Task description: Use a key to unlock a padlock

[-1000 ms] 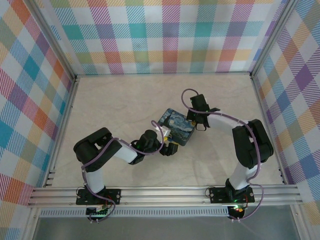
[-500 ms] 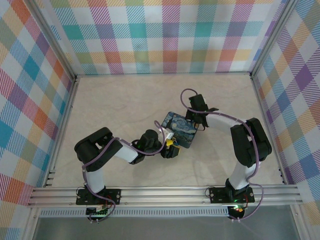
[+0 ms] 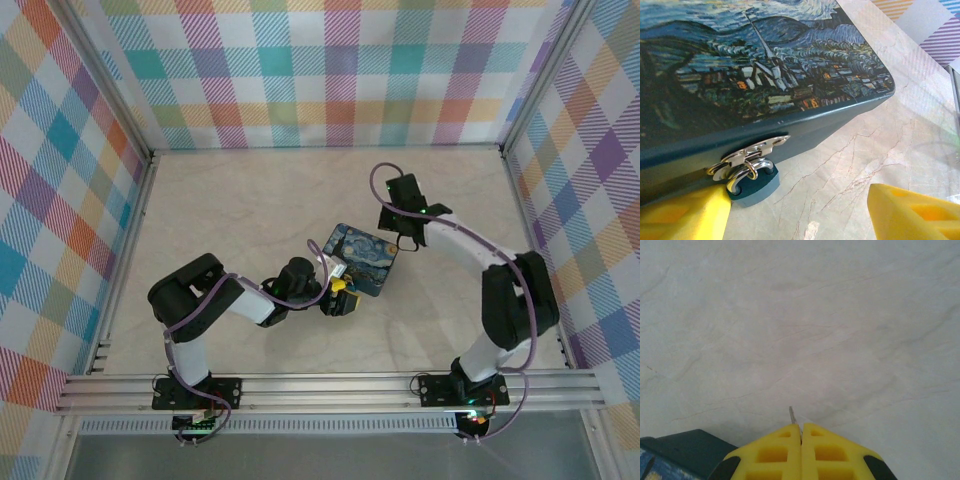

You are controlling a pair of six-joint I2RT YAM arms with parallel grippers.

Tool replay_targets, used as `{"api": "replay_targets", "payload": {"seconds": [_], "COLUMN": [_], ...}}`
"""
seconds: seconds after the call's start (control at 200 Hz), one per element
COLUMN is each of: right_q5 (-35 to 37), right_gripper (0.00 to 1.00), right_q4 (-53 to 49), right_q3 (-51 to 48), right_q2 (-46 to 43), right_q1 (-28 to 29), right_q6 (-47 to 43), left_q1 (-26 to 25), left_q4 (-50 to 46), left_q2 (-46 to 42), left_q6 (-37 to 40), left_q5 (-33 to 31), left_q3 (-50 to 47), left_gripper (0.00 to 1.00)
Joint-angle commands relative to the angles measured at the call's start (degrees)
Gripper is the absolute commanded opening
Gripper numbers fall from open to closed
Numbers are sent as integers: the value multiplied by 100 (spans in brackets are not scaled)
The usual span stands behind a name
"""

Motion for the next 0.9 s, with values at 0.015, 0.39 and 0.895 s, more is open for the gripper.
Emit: {"api": "replay_targets", "payload": {"seconds": [0.015, 0.39, 0.895], "right_q5": [593, 225, -141], "right_gripper": [0, 0, 0], "right_q4": [-634, -421, 92], "right_q3": [-386, -1375, -924], "right_q2": [-524, -707, 184], "right_q1": [-37, 121, 148], "right_q6": [95, 563, 347], "left_q1": [67, 71, 126], "left_q4": [119, 230, 1240], "left_q2": [-121, 101, 380], "left_q6": [83, 66, -276], "left_q5": [114, 97, 666], "left_q3": [87, 212, 196], "left_gripper": [73, 78, 72]}}
